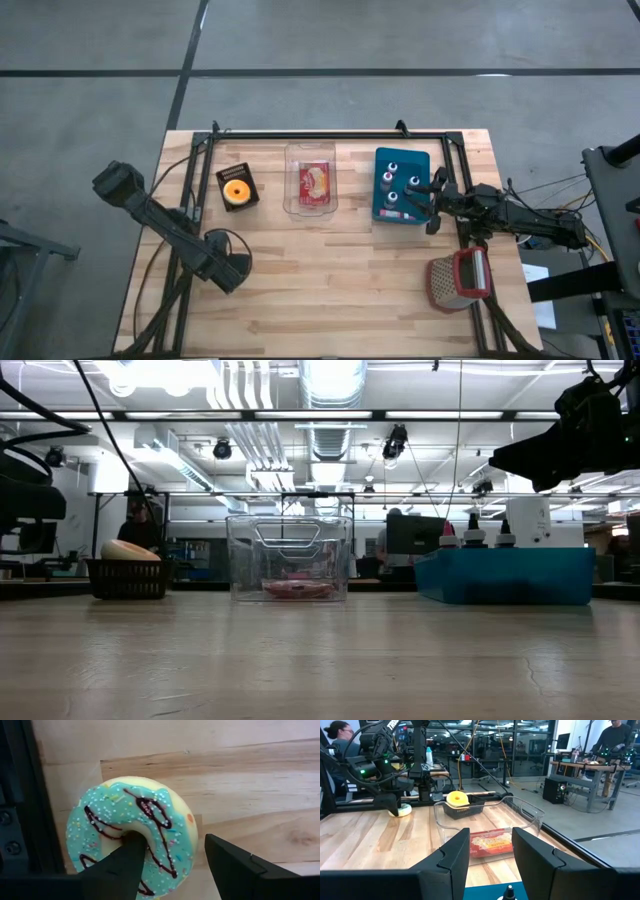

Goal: Pick & Place Food Item
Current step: Put the blue donut into the black bin

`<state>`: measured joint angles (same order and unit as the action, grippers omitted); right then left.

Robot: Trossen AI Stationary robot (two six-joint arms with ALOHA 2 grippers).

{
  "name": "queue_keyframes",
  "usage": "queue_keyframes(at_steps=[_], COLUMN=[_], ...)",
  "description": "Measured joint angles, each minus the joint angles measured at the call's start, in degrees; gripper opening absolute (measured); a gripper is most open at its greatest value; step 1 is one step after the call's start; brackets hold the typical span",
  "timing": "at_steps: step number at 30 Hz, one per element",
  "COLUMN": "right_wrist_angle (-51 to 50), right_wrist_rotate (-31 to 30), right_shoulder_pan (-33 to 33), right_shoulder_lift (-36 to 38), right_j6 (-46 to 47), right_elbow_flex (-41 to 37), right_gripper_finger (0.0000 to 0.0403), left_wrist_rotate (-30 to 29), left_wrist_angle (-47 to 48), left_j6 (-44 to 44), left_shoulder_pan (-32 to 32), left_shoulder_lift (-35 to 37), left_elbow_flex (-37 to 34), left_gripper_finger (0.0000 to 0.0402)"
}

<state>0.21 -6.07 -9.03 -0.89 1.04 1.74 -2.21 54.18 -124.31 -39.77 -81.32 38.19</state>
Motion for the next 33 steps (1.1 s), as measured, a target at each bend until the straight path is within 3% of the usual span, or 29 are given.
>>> queue_keyframes(at_steps=[13,24,33], right_wrist_angle=[0.0,0.0,0.0], right_wrist_rotate=[0.0,0.0,0.0], right_shoulder_pan=[0.0,0.0,0.0], right_shoulder_lift=[0.0,0.0,0.0], right_j6=[-0.1,0.0,-0.1], right_elbow_flex=[0.0,0.0,0.0], right_gripper_finger=[0.0141,0.0141,0.0141], left_wrist_rotate=[0.1,0.1,-2.3], left_wrist_angle=[-0.4,-0.5,1.9], left_j6=[0.0,0.0,-0.3], left_shoulder_pan=[0.0,0.0,0.0], left_shoulder_lift=[0.0,0.4,5.7], left_elbow_flex=[0.0,0.1,1.3], left_gripper_finger=[0.0130,0.0124,0.0124])
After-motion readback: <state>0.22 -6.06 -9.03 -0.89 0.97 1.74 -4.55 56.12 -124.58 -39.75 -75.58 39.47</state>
